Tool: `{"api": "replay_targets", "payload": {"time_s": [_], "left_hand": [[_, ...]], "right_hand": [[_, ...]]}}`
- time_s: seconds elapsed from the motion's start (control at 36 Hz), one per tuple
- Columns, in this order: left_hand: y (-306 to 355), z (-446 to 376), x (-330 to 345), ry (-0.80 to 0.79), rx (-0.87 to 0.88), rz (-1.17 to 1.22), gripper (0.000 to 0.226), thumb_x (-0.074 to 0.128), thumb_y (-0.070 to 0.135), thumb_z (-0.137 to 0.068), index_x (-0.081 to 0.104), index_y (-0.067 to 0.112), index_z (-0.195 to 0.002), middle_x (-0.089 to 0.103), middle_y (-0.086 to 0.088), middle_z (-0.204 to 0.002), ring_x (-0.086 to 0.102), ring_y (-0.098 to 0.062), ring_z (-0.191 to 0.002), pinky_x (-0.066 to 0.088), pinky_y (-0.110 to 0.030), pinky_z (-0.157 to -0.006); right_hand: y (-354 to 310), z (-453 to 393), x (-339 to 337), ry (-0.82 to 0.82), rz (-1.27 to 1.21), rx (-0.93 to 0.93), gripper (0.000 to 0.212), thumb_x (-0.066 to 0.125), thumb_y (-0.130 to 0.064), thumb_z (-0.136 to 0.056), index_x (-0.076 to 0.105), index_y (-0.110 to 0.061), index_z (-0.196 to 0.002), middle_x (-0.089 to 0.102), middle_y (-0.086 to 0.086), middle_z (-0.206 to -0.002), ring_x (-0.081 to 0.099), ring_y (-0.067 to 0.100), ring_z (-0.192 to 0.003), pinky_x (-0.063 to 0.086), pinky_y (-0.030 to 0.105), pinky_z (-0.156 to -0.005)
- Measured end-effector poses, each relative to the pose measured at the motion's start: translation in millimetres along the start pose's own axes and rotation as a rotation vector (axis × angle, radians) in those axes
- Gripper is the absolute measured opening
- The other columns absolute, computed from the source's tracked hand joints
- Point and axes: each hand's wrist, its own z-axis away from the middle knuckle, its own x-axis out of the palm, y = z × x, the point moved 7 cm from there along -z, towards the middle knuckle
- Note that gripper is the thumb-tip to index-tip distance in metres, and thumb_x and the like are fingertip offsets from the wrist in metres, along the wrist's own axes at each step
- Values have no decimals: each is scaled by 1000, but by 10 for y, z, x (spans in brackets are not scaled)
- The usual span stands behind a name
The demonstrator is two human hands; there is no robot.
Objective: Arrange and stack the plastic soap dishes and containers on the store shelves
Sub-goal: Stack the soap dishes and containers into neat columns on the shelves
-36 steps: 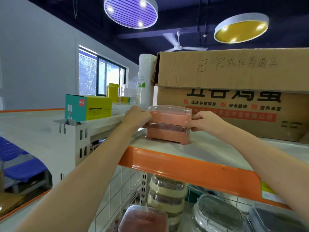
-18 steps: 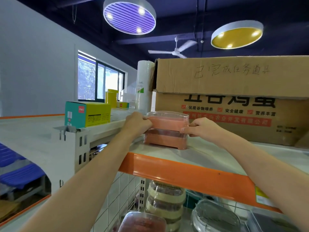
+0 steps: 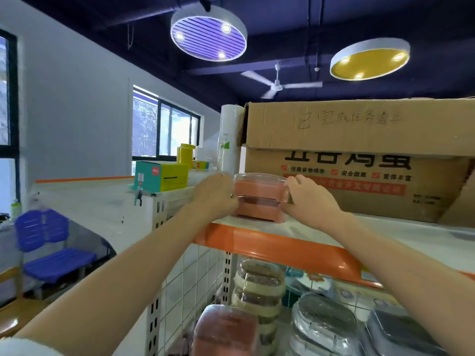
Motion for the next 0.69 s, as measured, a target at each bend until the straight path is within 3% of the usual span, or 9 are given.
{"api": "replay_targets", "payload": {"time_s": [0.11,0.22,0.31,0.36,0.47,0.56,0.64,0.69], "left_hand": [[149,283,-153,137,131,-54,18,50,25,-90,52,10,-101,50,-1,-96,50,-18,-93,38,-27,-70],[207,611,-228,215,217,-15,18,51,27,-92,53,13,-103,48,4,-93,45,-12,-85,37,-24,-69],[198,902,-219,235,242,0,17,54,29,-90,56,14,-96,52,4,-88,49,-14,-77,44,-29,-64],[195,1105,-163,232,300,-11,15,57,27,-84,58,11,-83,58,0,-78,55,-20,-66,40,-28,-52],[117,1433,50,141,354,-4,13,68,19,-74,58,10,-76,59,-1,-69,55,-22,-58,29,-23,-49],[80,1647,279,36,365,-12,24,48,31,-80,59,10,-76,59,-1,-70,57,-23,-60,38,-26,-45],[40,1828,476,-65,308,-18,22,52,28,-88,61,9,-95,63,-4,-91,60,-25,-85,44,-32,-64],[-10,1919,648,-149,267,-43,27,50,30,-92,57,11,-109,60,-3,-107,54,-22,-104,40,-31,-74]], "right_hand": [[-289,250,-237,214,51,-167,34,48,-37,-95,50,-11,-118,53,3,-117,50,22,-111,39,31,-85],[-566,535,-331,256,-20,-281,36,55,-32,-92,57,-8,-119,58,6,-121,54,23,-113,40,35,-93],[-742,816,-305,312,-40,-418,30,74,-24,-78,66,-5,-99,66,9,-94,65,26,-86,51,36,-73],[-821,989,-217,313,-48,-474,24,73,-23,-77,67,-5,-92,65,8,-86,64,24,-77,53,34,-63],[-948,1259,62,239,-10,-517,32,48,-31,-81,67,-6,-86,65,8,-85,64,25,-77,54,34,-63],[-1015,1444,376,125,-41,-531,28,49,-29,-79,67,-8,-82,64,7,-84,64,26,-79,55,35,-63],[-1062,1570,674,-19,-23,-526,27,71,-28,-77,68,-6,-91,66,8,-92,65,26,-87,56,35,-66],[-1073,1608,866,-145,-12,-499,38,69,-30,-84,62,-3,-110,62,10,-109,60,28,-103,50,37,-80]]}}
